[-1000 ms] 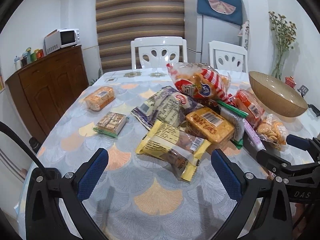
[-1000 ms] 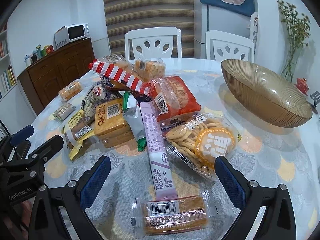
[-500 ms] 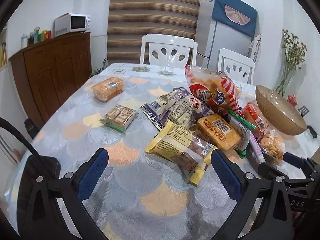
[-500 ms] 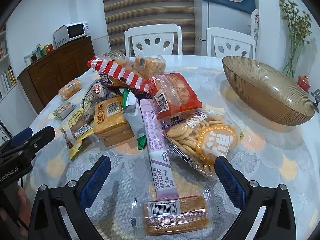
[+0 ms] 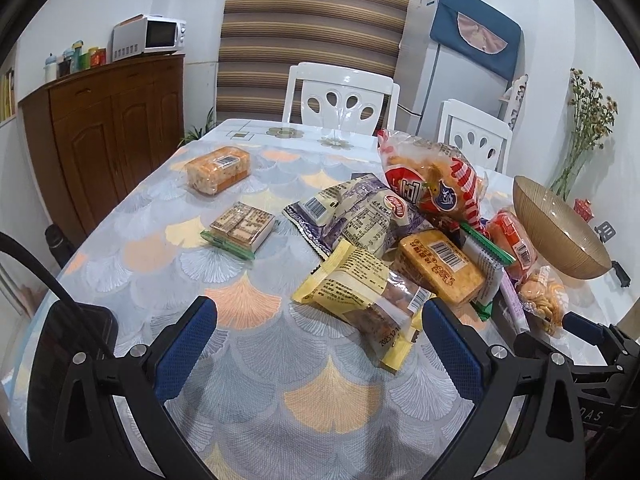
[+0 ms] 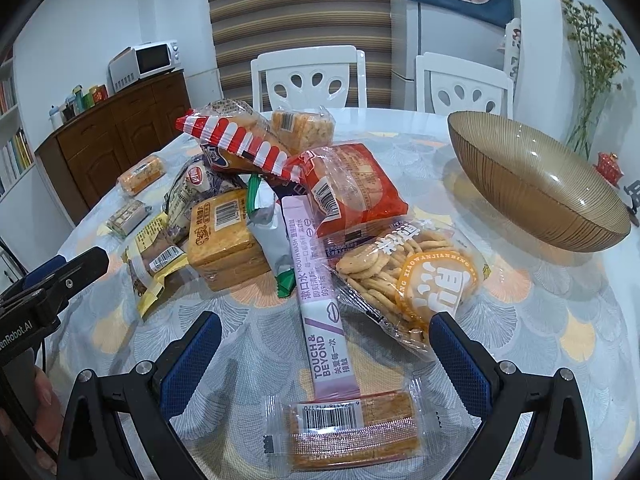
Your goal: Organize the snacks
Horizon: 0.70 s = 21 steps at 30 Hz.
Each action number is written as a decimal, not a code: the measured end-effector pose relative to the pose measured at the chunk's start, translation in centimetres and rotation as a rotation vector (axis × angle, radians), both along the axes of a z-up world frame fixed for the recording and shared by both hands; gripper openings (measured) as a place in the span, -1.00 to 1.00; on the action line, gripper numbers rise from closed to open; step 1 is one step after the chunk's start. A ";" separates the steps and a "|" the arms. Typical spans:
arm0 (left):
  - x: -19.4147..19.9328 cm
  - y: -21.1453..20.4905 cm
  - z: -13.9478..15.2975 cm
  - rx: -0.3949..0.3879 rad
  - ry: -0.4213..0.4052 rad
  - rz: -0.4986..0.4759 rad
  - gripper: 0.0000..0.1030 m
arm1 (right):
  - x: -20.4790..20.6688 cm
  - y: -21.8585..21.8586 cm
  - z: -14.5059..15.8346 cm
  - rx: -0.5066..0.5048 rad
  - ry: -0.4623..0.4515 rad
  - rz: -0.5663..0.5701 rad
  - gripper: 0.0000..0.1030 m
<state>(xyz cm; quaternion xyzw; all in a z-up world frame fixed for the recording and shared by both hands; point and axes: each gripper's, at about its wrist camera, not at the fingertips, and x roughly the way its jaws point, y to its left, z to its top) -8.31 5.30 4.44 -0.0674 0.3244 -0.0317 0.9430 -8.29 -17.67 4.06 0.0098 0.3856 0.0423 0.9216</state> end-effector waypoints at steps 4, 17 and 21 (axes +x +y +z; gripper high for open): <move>0.1 0.0 0.0 0.003 0.003 -0.002 0.99 | 0.0 0.0 0.0 -0.001 0.001 0.001 1.00; 0.1 -0.2 -0.1 0.007 0.012 -0.003 0.99 | 0.0 0.0 0.0 -0.005 0.002 0.000 1.00; 0.2 -0.2 -0.1 0.009 0.014 -0.003 0.99 | 0.0 0.1 0.0 -0.012 0.001 0.001 1.00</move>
